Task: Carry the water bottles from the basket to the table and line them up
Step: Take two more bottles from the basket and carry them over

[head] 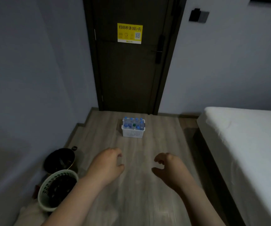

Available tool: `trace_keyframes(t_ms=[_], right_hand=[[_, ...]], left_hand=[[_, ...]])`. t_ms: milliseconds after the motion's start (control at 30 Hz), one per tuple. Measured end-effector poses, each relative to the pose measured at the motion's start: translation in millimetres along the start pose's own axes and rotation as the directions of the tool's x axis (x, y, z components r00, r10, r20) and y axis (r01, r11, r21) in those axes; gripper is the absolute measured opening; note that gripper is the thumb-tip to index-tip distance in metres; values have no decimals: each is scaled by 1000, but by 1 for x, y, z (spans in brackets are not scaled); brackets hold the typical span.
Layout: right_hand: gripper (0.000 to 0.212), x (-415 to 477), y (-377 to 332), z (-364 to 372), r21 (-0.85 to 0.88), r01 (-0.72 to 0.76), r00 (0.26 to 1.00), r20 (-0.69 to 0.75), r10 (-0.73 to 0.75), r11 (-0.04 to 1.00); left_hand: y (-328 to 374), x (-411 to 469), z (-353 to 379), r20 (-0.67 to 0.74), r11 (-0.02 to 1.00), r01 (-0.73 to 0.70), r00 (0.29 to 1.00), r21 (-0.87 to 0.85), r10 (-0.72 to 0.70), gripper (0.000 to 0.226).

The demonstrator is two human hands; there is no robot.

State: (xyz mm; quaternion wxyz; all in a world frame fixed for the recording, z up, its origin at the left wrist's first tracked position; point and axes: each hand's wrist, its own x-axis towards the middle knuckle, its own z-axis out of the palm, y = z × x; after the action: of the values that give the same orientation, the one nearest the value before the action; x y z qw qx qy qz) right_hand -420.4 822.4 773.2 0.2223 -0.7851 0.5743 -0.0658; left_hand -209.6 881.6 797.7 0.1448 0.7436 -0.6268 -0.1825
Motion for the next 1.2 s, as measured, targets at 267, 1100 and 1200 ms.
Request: trace_keyframes(t_ms=[267, 1100, 1200], right_hand=[[34, 117, 14, -14, 0, -37, 999, 31, 37, 999], [34, 524, 23, -50, 9, -163, 982, 100, 161, 987], [34, 578, 44, -50, -5, -145, 984, 105, 144, 989]], left_hand=[[-13, 123, 4, 52, 999, 17, 999, -36, -15, 31], [-71, 551, -26, 159, 997, -11, 987, -81, 23, 25], [-68, 599, -19, 163, 996, 15, 987, -88, -1, 17]])
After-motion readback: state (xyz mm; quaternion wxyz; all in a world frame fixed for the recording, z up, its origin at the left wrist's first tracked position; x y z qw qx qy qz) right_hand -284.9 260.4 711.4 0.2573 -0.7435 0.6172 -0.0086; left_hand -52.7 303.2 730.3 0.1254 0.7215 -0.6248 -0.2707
